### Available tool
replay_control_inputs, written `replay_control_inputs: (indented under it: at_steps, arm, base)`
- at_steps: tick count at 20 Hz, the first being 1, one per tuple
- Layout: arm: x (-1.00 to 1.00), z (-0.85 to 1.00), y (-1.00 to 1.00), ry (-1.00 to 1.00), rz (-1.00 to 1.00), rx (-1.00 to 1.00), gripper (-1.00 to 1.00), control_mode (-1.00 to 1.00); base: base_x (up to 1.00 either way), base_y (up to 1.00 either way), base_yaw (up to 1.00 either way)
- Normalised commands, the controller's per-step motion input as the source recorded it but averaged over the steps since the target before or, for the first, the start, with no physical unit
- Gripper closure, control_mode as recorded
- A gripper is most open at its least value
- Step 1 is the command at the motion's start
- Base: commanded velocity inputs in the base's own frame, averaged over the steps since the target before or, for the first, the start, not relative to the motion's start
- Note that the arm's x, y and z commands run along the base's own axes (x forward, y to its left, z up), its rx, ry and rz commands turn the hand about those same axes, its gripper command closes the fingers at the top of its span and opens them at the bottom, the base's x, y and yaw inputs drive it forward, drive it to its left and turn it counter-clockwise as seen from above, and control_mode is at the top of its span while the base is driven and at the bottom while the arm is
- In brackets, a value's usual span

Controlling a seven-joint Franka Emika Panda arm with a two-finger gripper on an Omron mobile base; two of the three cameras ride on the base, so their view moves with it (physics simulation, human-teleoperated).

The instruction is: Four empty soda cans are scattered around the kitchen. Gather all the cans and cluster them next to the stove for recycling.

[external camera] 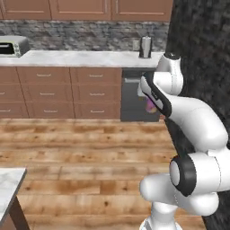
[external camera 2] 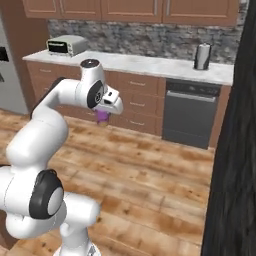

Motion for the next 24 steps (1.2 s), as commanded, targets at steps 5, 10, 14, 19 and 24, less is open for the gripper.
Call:
replay_control_inputs:
  at_steps: [5, 10, 14, 19, 24]
  arm:
    - [0.0, 0.0, 0.0, 0.0, 0.0, 0.0, 1.0, 1.0]
    - [0.0, 0.0, 0.0, 0.0, 0.0, 0.0, 1.0, 1.0]
    - [0.0, 0.0, 0.0, 0.0, 0.0, 0.0, 1.0, 1.0]
    - [0.0, 0.0, 0.0, 0.0, 0.0, 0.0, 1.0, 1.0]
    - [0.0, 0.0, 0.0, 0.0, 0.0, 0.0, 1.0, 1.0]
  base:
    - [1.0, -0.04, 0.62]
    - [1.0, -0.1, 0.59]
    - [1.0, -0.06, 0.6]
    - [1.0, -0.05, 0.61]
    - [1.0, -0.06, 0.62]
